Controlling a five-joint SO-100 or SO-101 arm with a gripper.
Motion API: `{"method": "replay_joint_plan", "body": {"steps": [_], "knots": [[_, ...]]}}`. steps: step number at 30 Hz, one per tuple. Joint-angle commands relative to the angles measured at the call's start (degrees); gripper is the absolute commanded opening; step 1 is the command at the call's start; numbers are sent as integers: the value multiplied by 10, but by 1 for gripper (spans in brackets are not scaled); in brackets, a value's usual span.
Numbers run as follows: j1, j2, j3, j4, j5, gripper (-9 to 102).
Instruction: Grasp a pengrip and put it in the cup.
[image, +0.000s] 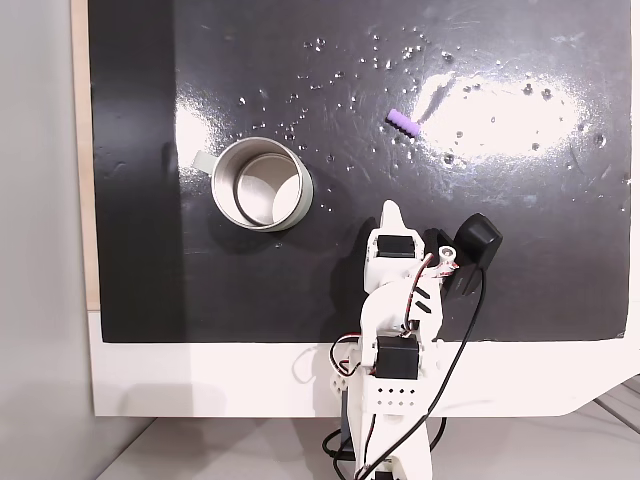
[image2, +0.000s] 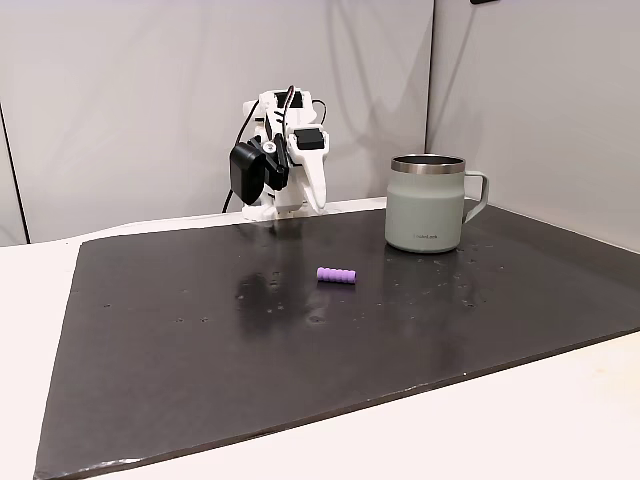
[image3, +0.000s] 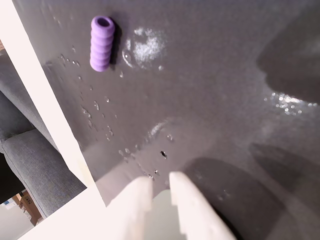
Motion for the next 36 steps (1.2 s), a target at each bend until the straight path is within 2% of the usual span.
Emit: {"method": "replay_joint_plan", "body": {"steps": [1, 16, 21, 29, 36], "knots": [[-45, 10, -3, -18, -44, 0], [-55, 10, -4, -16, -44, 0], [-56, 6, -65, 7, -43, 0], [-55, -312, -366, 5, -23, 0], [-61, -555, -610, 54, -3, 0]]}}
